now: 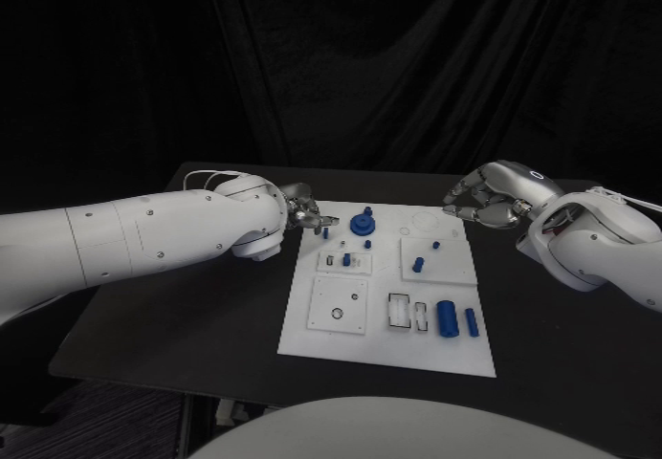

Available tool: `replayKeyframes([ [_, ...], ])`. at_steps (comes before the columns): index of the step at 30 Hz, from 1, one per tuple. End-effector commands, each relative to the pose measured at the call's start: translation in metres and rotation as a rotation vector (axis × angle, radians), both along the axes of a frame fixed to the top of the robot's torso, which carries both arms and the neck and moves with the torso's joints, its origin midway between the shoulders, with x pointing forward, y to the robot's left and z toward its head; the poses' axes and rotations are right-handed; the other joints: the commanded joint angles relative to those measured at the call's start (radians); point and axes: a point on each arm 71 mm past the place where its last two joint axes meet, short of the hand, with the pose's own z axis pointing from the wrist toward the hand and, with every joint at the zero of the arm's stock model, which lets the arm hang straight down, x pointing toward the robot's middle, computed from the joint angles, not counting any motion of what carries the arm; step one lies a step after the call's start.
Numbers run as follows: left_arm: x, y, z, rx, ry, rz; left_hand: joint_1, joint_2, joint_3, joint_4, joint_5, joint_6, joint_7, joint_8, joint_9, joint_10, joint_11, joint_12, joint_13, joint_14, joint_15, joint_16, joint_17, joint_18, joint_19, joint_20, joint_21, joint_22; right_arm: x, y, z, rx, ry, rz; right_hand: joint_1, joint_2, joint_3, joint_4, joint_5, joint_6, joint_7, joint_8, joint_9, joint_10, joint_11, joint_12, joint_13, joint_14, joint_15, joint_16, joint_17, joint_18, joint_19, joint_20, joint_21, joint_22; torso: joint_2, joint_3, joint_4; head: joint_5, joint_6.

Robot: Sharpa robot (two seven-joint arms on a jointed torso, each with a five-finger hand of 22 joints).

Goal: Assemble the parts on the task board

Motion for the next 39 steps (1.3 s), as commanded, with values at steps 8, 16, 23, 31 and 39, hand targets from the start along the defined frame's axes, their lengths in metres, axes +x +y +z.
replayKeyframes([
  [8, 0.024, -0.001, -0.008, 0.046, 0.061, -0.01, 0.017, 0.005, -0.019, 0.005, -0.025, -0.031, 0.003, -0.006, 0.013, 0.104, 0.0, -0.001, 0.262, 0.106, -0.001, 0.003, 0.263, -0.011, 0.1, -0.004, -0.003, 0.257, 0.0, 0.001, -0.001, 0.0, -0.001, -0.007, -0.008, 0.001, 0.0, 0.002, 0.006, -0.004, 0.002, -0.005, -0.002, 0.104, 0.005, 0.003, 0.263, 0.105, -0.001, 0.003, 0.264, -0.006, 0.007, -0.003, 0.004, 0.188, 0.001, -0.0008, -0.0001, 0.007, 0.0],
  [16, 0.037, -0.001, -0.019, 0.062, 0.069, 0.01, 0.018, 0.004, -0.047, 0.006, -0.083, -0.05, 0.012, -0.014, 0.024, 0.104, 0.008, -0.001, 0.262, 0.106, 0.006, 0.003, 0.263, -0.01, 0.098, 0.002, -0.006, 0.255, 0.0, 0.002, -0.001, 0.001, 0.001, -0.004, -0.006, 0.002, 0.001, 0.0, 0.008, -0.004, 0.001, -0.005, -0.002, 0.104, 0.004, 0.003, 0.263, 0.105, -0.001, 0.003, 0.264, -0.005, 0.007, -0.003, 0.004, 0.188, 0.002, -0.0005, -0.0006, 0.007, 0.0],
  [23, 0.043, 0.0, -0.025, 0.066, 0.069, 0.022, 0.01, 0.009, -0.078, 0.005, -0.126, -0.091, 0.025, -0.032, 0.032, 0.104, 0.02, -0.001, 0.262, 0.106, 0.016, 0.003, 0.263, -0.009, 0.095, 0.011, -0.01, 0.253, 0.0, 0.003, -0.001, 0.0, 0.002, -0.003, -0.006, 0.002, 0.001, 0.0, 0.008, -0.004, 0.001, -0.005, -0.002, 0.104, 0.004, 0.003, 0.263, 0.105, -0.001, 0.003, 0.264, -0.005, 0.007, -0.003, 0.004, 0.188, 0.002, -0.0011, -0.0004, 0.008, 0.0],
  [31, 0.045, 0.003, -0.03, 0.071, 0.077, 0.029, 0.027, 0.014, -0.1, 0.002, -0.129, -0.147, 0.045, -0.065, 0.028, 0.104, 0.037, -0.001, 0.262, 0.106, 0.031, 0.003, 0.263, -0.006, 0.088, 0.025, -0.02, 0.249, 0.0, 0.003, 0.0, 0.003, -0.002, 0.001, -0.006, 0.003, 0.002, 0.0, 0.009, -0.004, 0.001, -0.005, -0.002, 0.104, 0.004, 0.003, 0.263, 0.105, -0.001, 0.003, 0.264, -0.005, 0.007, -0.003, 0.003, 0.188, 0.002, -0.0003, 0.0, 0.007, 0.0],
  [39, 0.044, 0.002, -0.034, 0.051, 0.059, 0.028, 0.054, 0.015, -0.119, -0.001, -0.116, -0.22, 0.071, -0.104, 0.021, 0.104, 0.061, -0.001, 0.262, 0.106, 0.052, 0.003, 0.263, -0.003, 0.081, 0.045, -0.029, 0.244, 0.0, 0.004, 0.0, 0.009, -0.014, 0.008, 0.002, 0.003, 0.005, -0.005, 0.015, -0.004, 0.0, -0.006, -0.002, 0.104, 0.003, 0.003, 0.263, 0.105, -0.002, 0.003, 0.264, -0.005, 0.007, -0.003, 0.004, 0.188, 0.001, 0.0, -0.0002, 0.006, 0.0],
])
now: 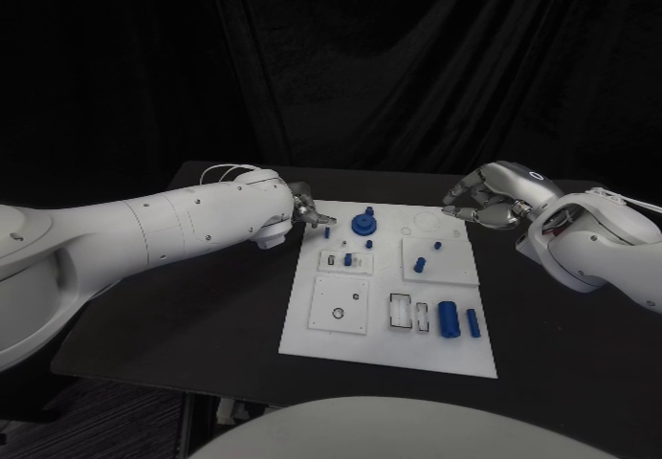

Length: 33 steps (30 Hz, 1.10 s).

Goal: Assemble the parts on the task board

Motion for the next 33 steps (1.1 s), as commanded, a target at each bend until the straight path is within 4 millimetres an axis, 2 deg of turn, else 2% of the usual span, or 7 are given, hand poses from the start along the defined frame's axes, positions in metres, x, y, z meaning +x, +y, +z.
replayKeyframes([
  [1, -0.0003, -0.0039, -0.0013, -0.03, -0.011, -0.017, 0.018, 0.002, -0.009, -0.001, 0.01, -0.026, 0.005, -0.011, -0.001, 0.106, 0.014, -0.001, 0.262, 0.104, 0.012, 0.003, 0.263, -0.003, 0.078, 0.012, -0.006, 0.244, -0.0002, 0.0005, 0.0005, 0.007, -0.015, 0.0, 0.002, 0.003, 0.003, -0.003, 0.007, -0.004, 0.0, -0.006, -0.001, 0.104, 0.003, 0.003, 0.263, 0.106, -0.002, 0.003, 0.263, -0.005, 0.007, -0.003, 0.004, 0.188, 0.0, 0.0001, 0.0001, -0.001, 0.0],
  [11, -0.0021, -0.0049, -0.006, 0.008, -0.049, -0.056, 0.034, 0.006, -0.028, 0.001, 0.013, -0.099, 0.027, -0.038, -0.002, 0.106, 0.033, -0.001, 0.262, 0.104, 0.029, 0.003, 0.263, -0.002, 0.076, 0.029, -0.009, 0.243, -0.0002, 0.0002, 0.0009, 0.009, -0.019, 0.0, 0.003, 0.002, 0.003, -0.004, 0.008, -0.004, 0.001, -0.006, -0.001, 0.104, 0.003, 0.003, 0.263, 0.106, -0.002, 0.003, 0.263, -0.006, 0.008, -0.003, 0.005, 0.188, 0.0, 0.0001, 0.0001, -0.002, 0.0],
  [17, -0.0033, -0.0052, -0.008, 0.028, -0.055, -0.069, 0.031, 0.008, -0.031, 0.004, 0.012, -0.1, 0.028, -0.038, -0.002, 0.106, 0.035, -0.001, 0.262, 0.104, 0.031, 0.003, 0.263, -0.002, 0.077, 0.031, -0.007, 0.244, -0.0002, -0.0002, 0.0009, 0.009, -0.019, -0.001, 0.003, 0.001, 0.003, -0.004, 0.008, -0.004, 0.001, -0.006, -0.001, 0.104, 0.003, 0.003, 0.263, 0.106, -0.002, 0.003, 0.263, -0.006, 0.008, -0.003, 0.005, 0.188, 0.0, 0.0002, 0.0004, -0.001, 0.0],
  [26, -0.0035, -0.0053, -0.0096, 0.04, -0.049, -0.071, 0.024, 0.021, -0.04, 0.004, 0.028, -0.066, 0.023, -0.026, -0.01, 0.106, 0.032, -0.001, 0.262, 0.104, 0.031, 0.003, 0.263, -0.003, 0.079, 0.034, -0.005, 0.246, -0.0004, -0.0002, 0.0009, 0.009, -0.019, -0.001, 0.003, 0.001, 0.003, -0.004, 0.008, -0.004, 0.001, -0.006, -0.001, 0.104, 0.003, 0.003, 0.263, 0.106, -0.002, 0.003, 0.263, -0.006, 0.008, -0.003, 0.005, 0.188, 0.0, 0.0002, -0.0003, -0.003, 0.0],
  [31, -0.0038, -0.0068, -0.0096, 0.037, -0.052, -0.076, 0.026, 0.03, -0.045, 0.004, 0.055, -0.042, 0.017, -0.021, -0.021, 0.106, 0.028, -0.001, 0.262, 0.104, 0.027, 0.003, 0.263, -0.003, 0.079, 0.031, -0.005, 0.246, -0.0004, -0.0006, 0.0008, 0.008, -0.018, -0.002, 0.003, 0.001, 0.003, -0.004, 0.008, -0.004, 0.001, -0.006, -0.001, 0.104, 0.003, 0.003, 0.263, 0.106, -0.002, 0.003, 0.263, -0.006, 0.008, -0.003, 0.005, 0.188, 0.0, 0.0002, 0.0, -0.004, 0.0],
  [33, -0.004, -0.0075, -0.0096, 0.035, -0.052, -0.079, 0.034, 0.035, -0.046, 0.003, 0.095, -0.028, 0.013, -0.018, -0.027, 0.106, 0.024, -0.001, 0.262, 0.104, 0.024, 0.003, 0.263, -0.003, 0.08, 0.028, -0.004, 0.247, -0.0004, -0.0007, 0.0007, 0.008, -0.017, -0.003, 0.003, 0.001, 0.003, -0.004, 0.008, -0.004, 0.001, -0.006, -0.001, 0.104, 0.003, 0.003, 0.263, 0.106, -0.002, 0.003, 0.263, -0.006, 0.008, -0.003, 0.005, 0.188, 0.0, 0.0002, 0.0002, -0.003, 0.0],
])
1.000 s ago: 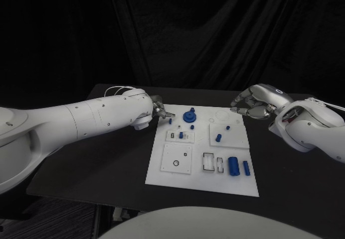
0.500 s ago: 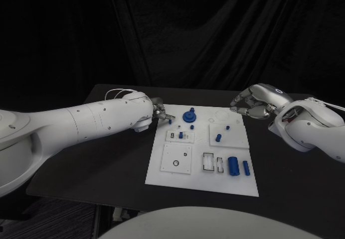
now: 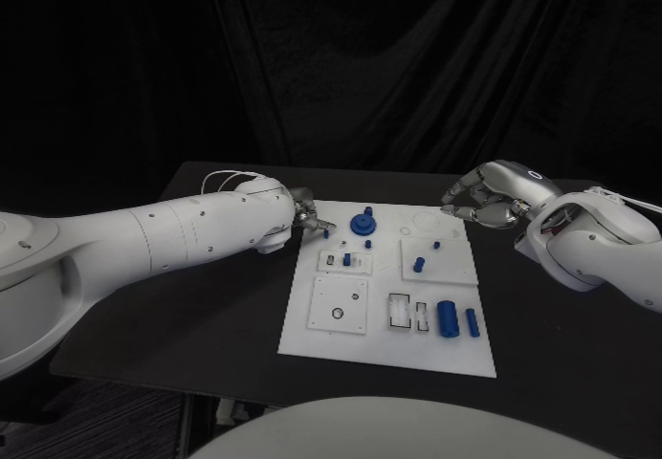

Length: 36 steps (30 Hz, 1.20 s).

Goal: Assemble the parts on the task board

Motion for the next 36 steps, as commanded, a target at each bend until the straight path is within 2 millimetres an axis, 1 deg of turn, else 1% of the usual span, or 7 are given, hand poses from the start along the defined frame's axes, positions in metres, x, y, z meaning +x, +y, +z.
replayKeyframes([
  [1, -0.0007, -0.0043, -0.0001, -0.007, -0.009, -0.024, 0.005, 0.01, -0.008, 0.0, 0.033, 0.016, -0.003, 0.007, -0.005, 0.104, -0.006, -0.001, 0.261, 0.104, -0.001, 0.003, 0.263, -0.003, 0.081, 0.0, 0.0, 0.247, -0.0004, -0.0007, 0.0002, 0.004, -0.009, -0.005, 0.003, 0.001, 0.002, -0.003, 0.001, -0.004, 0.001, -0.006, -0.001, 0.104, 0.003, 0.003, 0.263, 0.106, -0.002, 0.003, 0.263, -0.006, 0.004, 0.0, 0.005, 0.188, 0.0, 0.0001, 0.0, 0.001, 0.0],
  [2, -0.0008, -0.0047, -0.0002, -0.007, -0.008, -0.026, 0.008, 0.012, -0.008, 0.001, 0.05, 0.026, -0.006, 0.01, -0.008, 0.104, -0.009, -0.001, 0.261, 0.104, -0.003, 0.003, 0.263, -0.004, 0.082, -0.002, 0.002, 0.248, -0.0004, -0.0007, 0.0001, 0.004, -0.009, -0.005, 0.003, 0.001, 0.002, -0.003, 0.001, -0.004, 0.001, -0.006, -0.001, 0.104, 0.003, 0.003, 0.263, 0.106, -0.002, 0.003, 0.263, -0.006, 0.004, 0.0, 0.005, 0.188, 0.0, 0.0001, 0.0, 0.001, 0.0],
  [3, -0.0009, -0.005, -0.0002, -0.007, -0.007, -0.027, 0.01, 0.014, -0.009, 0.001, 0.058, 0.033, -0.008, 0.012, -0.01, 0.104, -0.011, -0.001, 0.261, 0.104, -0.004, 0.003, 0.263, -0.004, 0.082, -0.003, 0.003, 0.249, -0.0004, -0.0006, 0.0001, 0.004, -0.009, -0.005, 0.003, 0.001, 0.002, -0.003, 0.001, -0.004, 0.001, -0.006, -0.001, 0.104, 0.003, 0.003, 0.263, 0.106, -0.002, 0.003, 0.263, -0.006, 0.004, 0.0, 0.005, 0.188, 0.0, 0.0001, 0.0, 0.002, 0.0],
  [14, -0.0014, -0.0079, -0.0012, -0.005, 0.002, -0.035, 0.016, 0.025, -0.012, 0.003, 0.095, 0.09, -0.025, 0.025, -0.022, 0.104, -0.024, -0.001, 0.261, 0.104, -0.015, 0.003, 0.263, -0.005, 0.084, -0.013, 0.004, 0.25, -0.0005, 0.0006, 0.0002, 0.005, -0.01, -0.001, 0.004, 0.001, 0.002, -0.002, 0.002, -0.004, 0.001, -0.006, -0.001, 0.104, 0.003, 0.003, 0.263, 0.106, -0.002, 0.003, 0.263, -0.006, 0.005, 0.0, 0.005, 0.188, 0.0, 0.0002, 0.0, 0.001, 0.0],
  [29, -0.0007, -0.0117, -0.0024, -0.005, 0.007, -0.044, 0.032, 0.028, -0.008, 0.001, 0.138, 0.099, -0.031, 0.016, -0.037, 0.104, -0.031, -0.001, 0.261, 0.104, -0.022, 0.003, 0.263, -0.004, 0.082, -0.02, 0.001, 0.249, -0.0006, 0.0006, 0.0001, 0.005, -0.009, -0.001, 0.003, 0.002, 0.002, -0.001, 0.004, -0.003, 0.001, -0.005, -0.001, 0.104, 0.003, 0.003, 0.263, 0.106, -0.002, 0.003, 0.263, -0.006, 0.005, 0.0, 0.005, 0.188, 0.0, 0.0002, 0.0, -0.001, 0.0],
  [33, -0.0009, -0.0128, -0.0034, -0.003, 0.011, -0.046, 0.046, 0.027, -0.002, 0.0, 0.167, 0.1, -0.032, 0.011, -0.043, 0.104, -0.032, -0.001, 0.261, 0.104, -0.023, 0.003, 0.263, -0.003, 0.081, -0.022, 0.0, 0.248, -0.0007, 0.0007, 0.0, 0.004, -0.008, 0.0, 0.004, 0.003, 0.003, -0.001, 0.006, -0.001, 0.0, -0.005, 0.0, 0.104, 0.003, 0.003, 0.263, 0.106, -0.002, 0.003, 0.263, -0.006, 0.004, 0.0, 0.005, 0.188, 0.0, 0.0, -0.0001, 0.0, 0.0],
  [36, -0.0009, -0.0134, -0.004, -0.002, 0.013, -0.046, 0.049, 0.027, -0.001, 0.0, 0.171, 0.1, -0.032, 0.01, -0.044, 0.104, -0.032, -0.001, 0.261, 0.104, -0.023, 0.003, 0.263, -0.004, 0.081, -0.022, 0.0, 0.249, -0.0008, 0.0005, 0.0, 0.004, -0.007, -0.001, 0.004, 0.003, 0.003, -0.001, 0.007, 0.0, 0.0, -0.004, 0.0, 0.104, 0.003, 0.003, 0.263, 0.106, -0.002, 0.003, 0.263, -0.006, 0.005, 0.0, 0.005, 0.188, 0.0, 0.0, 0.0, 0.0, 0.0],
])
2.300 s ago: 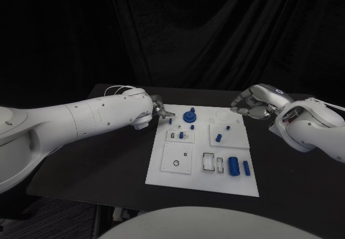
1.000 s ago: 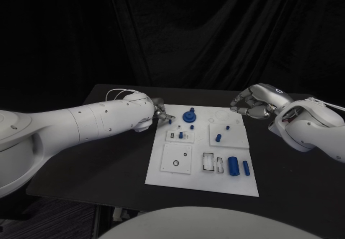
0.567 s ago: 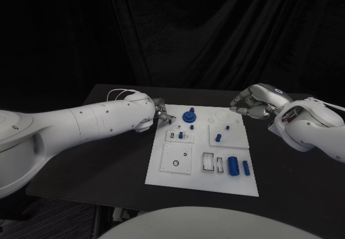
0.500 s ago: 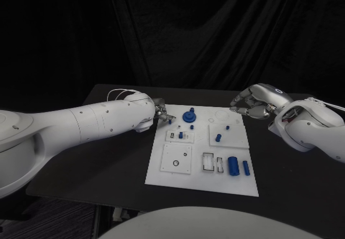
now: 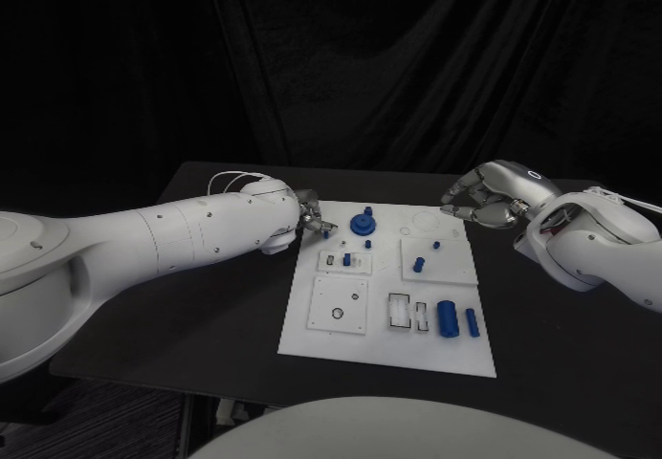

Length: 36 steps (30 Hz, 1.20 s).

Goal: Assemble the parts on the task board

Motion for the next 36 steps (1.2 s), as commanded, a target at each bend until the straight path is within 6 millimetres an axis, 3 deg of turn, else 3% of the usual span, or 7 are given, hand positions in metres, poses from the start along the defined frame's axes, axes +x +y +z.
replayKeyframes([
  [1, -0.0009, -0.0034, -0.0015, -0.005, 0.008, -0.02, 0.012, -0.001, 0.005, -0.001, 0.009, 0.006, 0.002, -0.003, -0.002, 0.107, -0.007, -0.001, 0.261, 0.104, -0.009, 0.003, 0.263, -0.003, 0.081, -0.008, -0.001, 0.248, -0.0006, -0.0001, 0.0, 0.003, -0.007, -0.003, 0.004, 0.003, 0.003, -0.001, 0.007, 0.0, 0.0, -0.004, 0.0, 0.104, 0.003, 0.003, 0.263, 0.106, -0.002, 0.003, 0.263, -0.006, 0.005, 0.0, 0.005, 0.188, 0.0, -0.0001, 0.0001, 0.0, 0.0],
  [13, -0.0019, -0.0053, -0.0037, 0.005, 0.023, -0.02, 0.038, -0.004, 0.017, -0.006, 0.027, 0.007, 0.0, -0.007, -0.007, 0.107, -0.009, -0.001, 0.261, 0.104, -0.01, 0.003, 0.263, -0.001, 0.076, -0.009, -0.009, 0.246, -0.0006, 0.0005, -0.0004, 0.002, -0.004, 0.0, 0.005, 0.004, 0.004, -0.002, 0.011, 0.001, 0.0, -0.004, 0.0, 0.104, 0.003, 0.003, 0.263, 0.106, -0.003, 0.003, 0.263, -0.006, 0.005, 0.0, 0.005, 0.188, 0.0, 0.0001, 0.0, -0.003, 0.0],
  [23, -0.002, -0.0061, -0.0039, -0.003, 0.014, -0.021, 0.074, 0.002, 0.06, -0.004, 0.068, 0.005, -0.002, -0.014, -0.013, 0.107, -0.012, -0.001, 0.261, 0.104, -0.012, 0.003, 0.263, -0.001, 0.074, -0.011, -0.011, 0.245, -0.0008, 0.0002, -0.0004, 0.003, -0.005, -0.001, 0.007, 0.004, 0.005, -0.002, 0.018, 0.0, 0.0, -0.004, 0.0, 0.104, 0.002, 0.003, 0.263, 0.106, -0.003, 0.003, 0.263, -0.005, 0.004, 0.0, 0.004, 0.188, 0.0, -0.0001, 0.0004, -0.013, 0.0],
  [29, -0.002, -0.0062, -0.0041, -0.008, 0.01, -0.022, 0.083, -0.01, 0.107, 0.002, 0.136, 0.009, -0.005, -0.013, -0.014, 0.107, -0.013, -0.001, 0.261, 0.104, -0.013, 0.003, 0.263, -0.001, 0.074, -0.013, -0.011, 0.246, -0.0008, -0.0003, -0.0004, 0.003, -0.006, -0.002, 0.01, 0.006, 0.008, -0.003, 0.032, -0.004, 0.001, -0.007, -0.001, 0.104, 0.003, 0.003, 0.263, 0.106, -0.003, 0.003, 0.263, -0.006, 0.004, -0.001, 0.004, 0.188, 0.0, 0.0002, 0.0, -0.014, 0.0],
  [30, -0.0019, -0.0062, -0.004, -0.009, 0.008, -0.022, 0.086, -0.016, 0.122, 0.002, 0.163, 0.009, -0.005, -0.014, -0.014, 0.107, -0.014, -0.001, 0.261, 0.104, -0.014, 0.003, 0.263, -0.001, 0.074, -0.013, -0.012, 0.246, -0.0008, -0.0004, -0.0004, 0.003, -0.006, -0.003, 0.012, 0.007, 0.01, -0.003, 0.037, -0.004, 0.001, -0.007, -0.001, 0.104, 0.003, 0.003, 0.263, 0.106, -0.003, 0.003, 0.263, -0.006, 0.005, -0.001, 0.005, 0.188, 0.0, 0.0, -0.0002, -0.013, 0.0],
  [36, -0.001, -0.0065, -0.0024, -0.031, -0.02, -0.024, 0.087, -0.033, 0.198, 0.003, 0.19, 0.014, -0.008, -0.008, -0.01, 0.107, -0.016, -0.001, 0.261, 0.104, -0.016, 0.003, 0.263, -0.002, 0.076, -0.015, -0.009, 0.247, -0.0009, -0.001, -0.0003, 0.003, -0.006, -0.004, 0.015, 0.01, 0.014, -0.003, 0.055, -0.008, 0.002, -0.01, -0.002, 0.104, 0.004, 0.003, 0.263, 0.106, -0.003, 0.003, 0.263, -0.006, 0.005, -0.001, 0.004, 0.188, 0.0, 0.0001, -0.0001, -0.016, 0.0],
])
